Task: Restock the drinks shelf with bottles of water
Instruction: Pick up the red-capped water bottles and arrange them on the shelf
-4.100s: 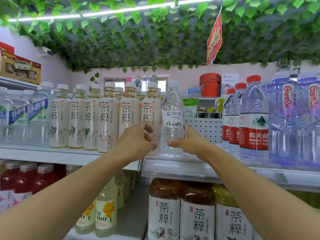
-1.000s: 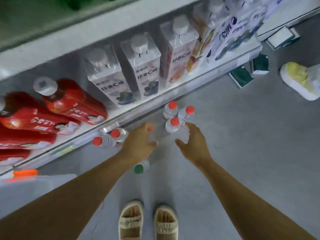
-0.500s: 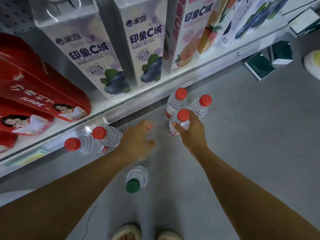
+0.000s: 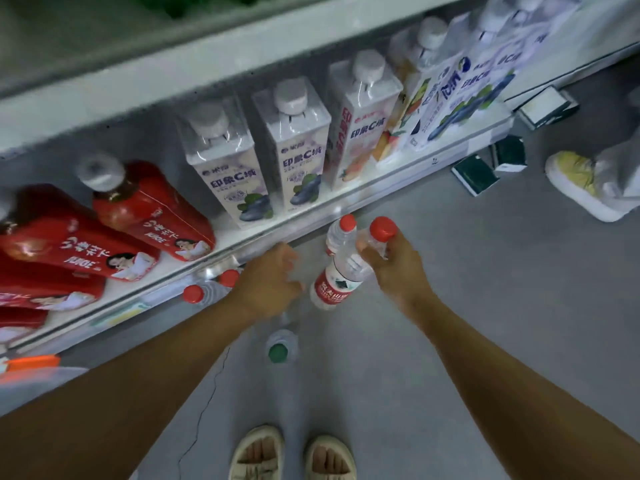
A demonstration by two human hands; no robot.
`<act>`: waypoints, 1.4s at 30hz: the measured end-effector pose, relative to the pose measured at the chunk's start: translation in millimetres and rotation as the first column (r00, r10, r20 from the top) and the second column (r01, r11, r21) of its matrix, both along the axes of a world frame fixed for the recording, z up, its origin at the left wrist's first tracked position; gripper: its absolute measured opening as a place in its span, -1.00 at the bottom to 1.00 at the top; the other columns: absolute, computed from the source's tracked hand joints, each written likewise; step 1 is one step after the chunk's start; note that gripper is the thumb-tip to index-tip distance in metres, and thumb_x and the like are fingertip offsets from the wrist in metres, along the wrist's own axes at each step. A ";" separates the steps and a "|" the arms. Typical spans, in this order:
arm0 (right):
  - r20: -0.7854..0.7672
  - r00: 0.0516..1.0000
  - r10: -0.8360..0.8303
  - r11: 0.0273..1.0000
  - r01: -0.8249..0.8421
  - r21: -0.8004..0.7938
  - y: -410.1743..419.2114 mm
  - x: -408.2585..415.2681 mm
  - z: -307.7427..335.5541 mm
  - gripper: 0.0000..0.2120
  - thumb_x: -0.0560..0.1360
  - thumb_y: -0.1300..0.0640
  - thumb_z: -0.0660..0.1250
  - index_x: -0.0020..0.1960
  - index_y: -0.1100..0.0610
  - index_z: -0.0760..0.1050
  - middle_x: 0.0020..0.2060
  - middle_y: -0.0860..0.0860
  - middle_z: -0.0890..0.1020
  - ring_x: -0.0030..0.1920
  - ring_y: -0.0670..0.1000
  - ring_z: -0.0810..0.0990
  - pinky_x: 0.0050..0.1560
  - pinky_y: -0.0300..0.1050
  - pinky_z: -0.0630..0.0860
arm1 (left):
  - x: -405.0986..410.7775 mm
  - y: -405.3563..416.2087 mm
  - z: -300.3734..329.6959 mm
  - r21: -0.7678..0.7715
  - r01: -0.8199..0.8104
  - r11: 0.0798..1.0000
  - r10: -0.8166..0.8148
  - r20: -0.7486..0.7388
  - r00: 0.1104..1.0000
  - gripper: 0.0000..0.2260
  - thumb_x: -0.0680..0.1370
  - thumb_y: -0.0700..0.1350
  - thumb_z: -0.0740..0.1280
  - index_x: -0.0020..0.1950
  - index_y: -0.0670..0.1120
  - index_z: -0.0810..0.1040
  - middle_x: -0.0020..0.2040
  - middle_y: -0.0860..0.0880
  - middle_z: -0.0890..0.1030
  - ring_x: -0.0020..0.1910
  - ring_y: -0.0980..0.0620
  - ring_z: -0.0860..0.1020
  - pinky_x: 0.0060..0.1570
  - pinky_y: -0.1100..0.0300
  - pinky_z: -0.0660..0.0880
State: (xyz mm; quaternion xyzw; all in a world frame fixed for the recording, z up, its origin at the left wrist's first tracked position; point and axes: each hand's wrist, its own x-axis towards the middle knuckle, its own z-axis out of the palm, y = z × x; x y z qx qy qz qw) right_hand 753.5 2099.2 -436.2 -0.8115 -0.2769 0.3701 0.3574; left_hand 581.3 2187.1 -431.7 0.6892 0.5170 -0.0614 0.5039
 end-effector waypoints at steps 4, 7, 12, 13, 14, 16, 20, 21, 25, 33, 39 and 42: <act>-0.064 0.994 0.091 0.996 -0.089 0.029 9.6 3.6 96.4 -0.67 0.54 0.04 0.31 0.26 0.12 0.45 0.12 0.04 0.59 0.11 0.03 0.56 0.02 -0.21 0.41 | -2.3 1.0 84.8 -0.054 -0.036 0.998 0.040 0.073 0.997 -0.59 0.39 -0.32 0.41 0.20 -0.13 0.44 0.14 -0.17 0.54 0.02 -0.13 0.55 0.07 -0.01 0.51; -0.062 0.987 0.147 0.989 -0.145 0.038 17.7 3.1 176.1 -0.68 0.56 0.05 0.29 0.29 0.08 0.42 0.10 0.00 0.57 0.07 -0.03 0.53 -0.01 -0.22 0.36 | -3.4 1.3 155.7 -0.122 -0.040 0.992 0.052 0.098 0.994 -0.52 0.36 -0.27 0.49 0.22 -0.07 0.43 0.17 -0.12 0.53 0.12 -0.10 0.55 0.17 -0.03 0.48; -0.056 0.974 0.219 0.973 -0.214 0.088 26.2 -0.3 301.6 -0.68 0.56 -0.02 0.25 0.26 0.08 0.43 0.16 0.06 0.56 0.17 0.06 0.53 0.25 0.03 0.42 | -3.2 -2.7 275.6 -0.211 -0.039 0.977 0.085 0.216 0.973 -0.50 0.39 -0.14 0.51 0.26 0.02 0.39 0.16 0.00 0.52 0.13 0.01 0.53 0.03 0.13 0.50; -0.061 0.973 0.224 0.971 -0.217 0.100 27.4 -0.9 325.5 -0.67 0.56 -0.04 0.25 0.26 0.08 0.42 0.17 0.07 0.56 0.17 0.07 0.52 0.27 0.07 0.41 | -2.4 -4.7 297.7 -0.228 -0.033 0.973 0.091 0.248 0.964 -0.51 0.40 -0.15 0.50 0.25 0.03 0.40 0.16 0.01 0.53 0.11 0.03 0.55 0.04 0.13 0.50; -0.064 0.971 0.230 0.969 -0.223 0.110 29.1 -1.7 348.3 -0.66 0.55 -0.06 0.25 0.26 0.07 0.42 0.16 0.06 0.56 0.17 0.07 0.53 0.27 0.09 0.41 | -1.9 -6.5 318.2 -0.245 -0.030 0.969 0.100 0.278 0.955 -0.54 0.40 -0.18 0.50 0.21 0.04 0.41 0.15 0.00 0.54 0.08 0.06 0.56 0.05 0.14 0.50; -0.056 0.963 0.265 0.959 -0.257 0.120 31.8 -4.0 393.4 -0.66 0.55 -0.07 0.24 0.25 0.06 0.41 0.13 0.06 0.56 0.13 0.07 0.54 0.24 0.10 0.43 | -1.6 -12.6 357.9 -0.268 -0.027 0.963 0.120 0.334 0.935 -0.58 0.38 -0.23 0.51 0.12 0.07 0.43 0.12 -0.04 0.58 0.03 0.08 0.58 0.01 0.18 0.50; 0.035 0.948 0.315 0.934 -0.316 0.167 32.9 -10.0 476.8 -0.74 0.56 -0.03 0.21 0.16 0.09 0.43 -0.02 0.05 0.59 -0.03 0.03 0.58 0.09 0.01 0.50 | -1.9 -25.1 425.6 -0.283 -0.065 0.957 0.184 0.419 0.889 -0.50 0.38 -0.26 0.50 0.24 -0.01 0.42 0.09 -0.11 0.63 0.03 -0.01 0.62 0.00 0.13 0.55; 0.055 0.943 0.327 0.925 -0.331 0.186 32.8 -12.2 497.1 -0.79 0.57 0.00 0.20 0.12 0.09 0.42 -0.06 0.03 0.58 -0.07 -0.01 0.57 0.03 -0.04 0.49 | -2.1 -26.8 443.3 -0.269 -0.076 0.960 0.192 0.437 0.879 -0.50 0.39 -0.26 0.48 0.26 -0.02 0.40 0.08 -0.11 0.63 0.02 -0.01 0.62 -0.05 0.16 0.55; 0.100 0.930 0.353 0.898 -0.366 0.244 30.0 -20.6 568.3 -0.82 0.56 0.00 0.20 0.07 0.06 0.47 -0.09 0.01 0.57 0.00 0.03 0.56 0.03 -0.06 0.44 | -7.3 -31.3 509.6 -0.165 -0.115 0.980 0.183 0.494 0.850 -0.49 0.38 -0.19 0.51 0.25 0.02 0.39 0.13 -0.04 0.60 0.05 0.04 0.60 -0.06 0.19 0.54; 0.354 0.813 0.461 0.749 -0.571 0.336 33.3 -58.1 700.5 -0.80 0.51 -0.11 0.23 -0.08 0.00 0.50 -0.13 0.00 0.63 -0.05 0.06 0.61 0.11 0.12 0.51 | -38.2 -41.0 629.1 -0.046 -0.271 0.961 0.240 0.621 0.746 -0.52 0.38 -0.23 0.50 0.23 -0.02 0.41 0.09 -0.09 0.61 0.02 -0.02 0.61 -0.18 0.17 0.53; 0.397 0.760 0.514 0.625 -0.649 0.435 35.0 -99.6 777.3 -0.68 0.55 -0.17 0.19 0.14 0.03 0.48 0.04 -0.03 0.62 0.01 -0.06 0.61 0.12 0.03 0.53 | -81.3 -48.1 706.7 0.072 -0.404 0.912 0.239 0.707 0.665 -0.55 0.40 -0.25 0.48 0.20 -0.01 0.41 0.07 -0.06 0.63 -0.03 0.04 0.62 -0.20 0.20 0.55; 0.429 0.741 0.518 0.571 -0.672 0.472 36.9 -121.8 813.9 -0.62 0.57 -0.18 0.14 0.19 0.06 0.46 0.06 -0.06 0.59 0.05 -0.08 0.58 0.12 0.06 0.53 | -108.0 -47.4 743.4 0.147 -0.478 0.866 0.234 0.726 0.647 -0.54 0.38 -0.21 0.50 0.21 -0.04 0.43 0.08 -0.06 0.63 0.02 -0.03 0.61 -0.05 0.04 0.57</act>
